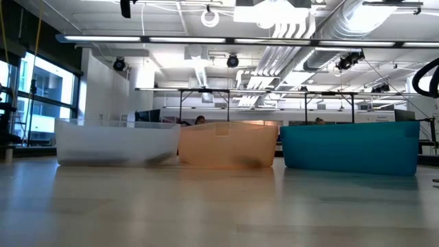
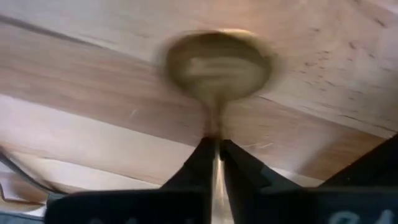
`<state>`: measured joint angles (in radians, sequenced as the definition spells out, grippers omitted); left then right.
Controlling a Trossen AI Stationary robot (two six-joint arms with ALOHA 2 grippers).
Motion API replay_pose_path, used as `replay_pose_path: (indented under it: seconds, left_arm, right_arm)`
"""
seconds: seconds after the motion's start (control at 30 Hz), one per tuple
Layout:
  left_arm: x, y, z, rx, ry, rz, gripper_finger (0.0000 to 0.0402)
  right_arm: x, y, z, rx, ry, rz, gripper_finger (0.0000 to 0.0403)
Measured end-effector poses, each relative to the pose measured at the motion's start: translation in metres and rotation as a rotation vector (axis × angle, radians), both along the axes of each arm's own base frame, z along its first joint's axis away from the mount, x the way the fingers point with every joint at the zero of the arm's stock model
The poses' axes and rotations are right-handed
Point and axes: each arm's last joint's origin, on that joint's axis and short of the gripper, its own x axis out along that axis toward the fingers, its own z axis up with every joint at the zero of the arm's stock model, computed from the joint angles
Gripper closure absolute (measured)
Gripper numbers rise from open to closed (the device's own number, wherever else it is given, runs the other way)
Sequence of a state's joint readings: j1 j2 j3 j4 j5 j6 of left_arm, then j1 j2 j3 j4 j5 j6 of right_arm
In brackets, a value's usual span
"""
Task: Sort silverware by color (type)
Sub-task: Put the gold spoon into the blue bin
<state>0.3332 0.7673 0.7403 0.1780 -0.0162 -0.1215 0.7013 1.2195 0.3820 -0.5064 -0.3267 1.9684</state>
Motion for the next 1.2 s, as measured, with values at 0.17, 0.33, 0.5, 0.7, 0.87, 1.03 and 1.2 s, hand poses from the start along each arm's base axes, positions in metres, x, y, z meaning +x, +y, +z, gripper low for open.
replay_pose_path:
  seconds: [0.17, 0.33, 0.5, 0.7, 0.87, 1.03, 1.2]
  left_arm:
    - [0.0, 0.0, 0.0, 0.0, 0.0, 0.0, 0.0401]
    - [0.0, 0.0, 0.0, 0.001, 0.0, 0.0, 0.0401]
    - [0.0, 0.0, 0.0, 0.001, 0.001, 0.0, 0.0401]
    - [0.0, 0.0, 0.0, 0.002, 0.001, 0.0, 0.0401]
    - [0.0, 0.0, 0.0, 0.002, 0.001, 0.0, 0.0401]
    - [0.0, 0.0, 0.0, 0.003, 0.0, 0.0, 0.0401]
    - [0.0, 0.0, 0.002, 0.01, -0.022, 0.0, 0.0401]
  right_arm:
    - [0.0, 0.0, 0.0, 0.002, -0.004, -0.003, 0.0392]
    - [0.0, 0.0, 0.0, 0.015, -0.01, 0.034, 0.0399]
    - [0.004, 0.004, 0.005, 0.022, -0.041, 0.082, 0.0401]
    - [0.019, 0.018, 0.027, 0.109, -0.171, 0.238, 0.0402]
    - [0.03, 0.027, 0.046, 0.156, -0.284, 0.356, 0.0402]
    - [0.041, 0.035, 0.069, 0.188, -0.43, 0.5, 0.0402]
    - [0.062, 0.039, 0.104, 0.198, -0.683, 0.703, 0.0402]
